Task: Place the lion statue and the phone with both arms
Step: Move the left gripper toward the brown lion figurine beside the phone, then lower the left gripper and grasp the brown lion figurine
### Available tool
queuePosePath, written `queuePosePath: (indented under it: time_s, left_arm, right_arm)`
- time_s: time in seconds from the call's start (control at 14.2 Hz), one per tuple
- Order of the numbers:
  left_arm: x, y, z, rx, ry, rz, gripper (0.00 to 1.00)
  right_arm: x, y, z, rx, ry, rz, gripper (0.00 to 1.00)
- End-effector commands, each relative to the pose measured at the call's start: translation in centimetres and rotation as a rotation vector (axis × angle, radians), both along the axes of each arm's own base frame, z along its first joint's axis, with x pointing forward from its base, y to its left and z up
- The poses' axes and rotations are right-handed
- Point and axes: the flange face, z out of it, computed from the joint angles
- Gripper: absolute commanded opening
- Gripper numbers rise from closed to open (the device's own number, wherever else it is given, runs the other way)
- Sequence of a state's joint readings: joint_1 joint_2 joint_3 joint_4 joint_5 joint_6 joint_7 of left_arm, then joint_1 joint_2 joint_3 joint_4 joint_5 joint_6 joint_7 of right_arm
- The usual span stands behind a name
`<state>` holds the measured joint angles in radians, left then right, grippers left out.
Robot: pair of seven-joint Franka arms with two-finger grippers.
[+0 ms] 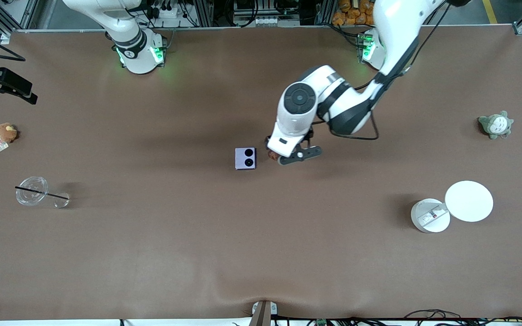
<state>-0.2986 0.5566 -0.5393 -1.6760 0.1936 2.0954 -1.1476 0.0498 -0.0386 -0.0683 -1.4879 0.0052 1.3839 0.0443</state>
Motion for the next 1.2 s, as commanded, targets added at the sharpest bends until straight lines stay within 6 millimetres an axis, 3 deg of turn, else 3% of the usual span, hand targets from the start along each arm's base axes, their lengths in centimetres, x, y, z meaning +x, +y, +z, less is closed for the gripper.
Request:
queuePosePath:
  time_s: [0.0,0.42,0.7,0.77,0.99,1.06,1.13]
  left_arm:
    - [-0.6,-2.1,-1.5,-0.024,-0.025,0.0,1.0]
    - [-2.2,-4.0,-8.1,0.025,-0.081,-0.055,1.0]
    - [-2.9,-4.1,-11.0,0.068,-0.111,-0.123,0.79]
    - [-2.9,-4.2,-11.0,0.068,-0.112,-0.123,0.67]
    - [-3.1,-4.4,-10.9,0.067,-0.112,-0.124,0.1]
    - [-3.1,-4.4,-10.8,0.067,-0.114,-0.122,0.0]
    - [-3.0,-4.4,-10.6,0.067,-0.117,-0.121,0.0]
  right_arm:
    - [0.1,-0.6,0.2,-0.002,0.007,0.001,1.0]
    - [0.0,-0.3,-0.2,-0.002,0.014,0.004,1.0]
    - [0.0,0.0,-0.2,-0.002,0.014,0.01,1.0]
    - [0.0,0.0,-0.2,-0.002,0.014,0.01,1.0]
    - [0.0,0.0,-0.2,0.0,0.014,0.011,1.0]
    - [0.0,0.0,-0.2,-0.002,0.014,0.01,1.0]
    - [0.1,0.1,-0.3,0.0,0.016,0.012,1.0]
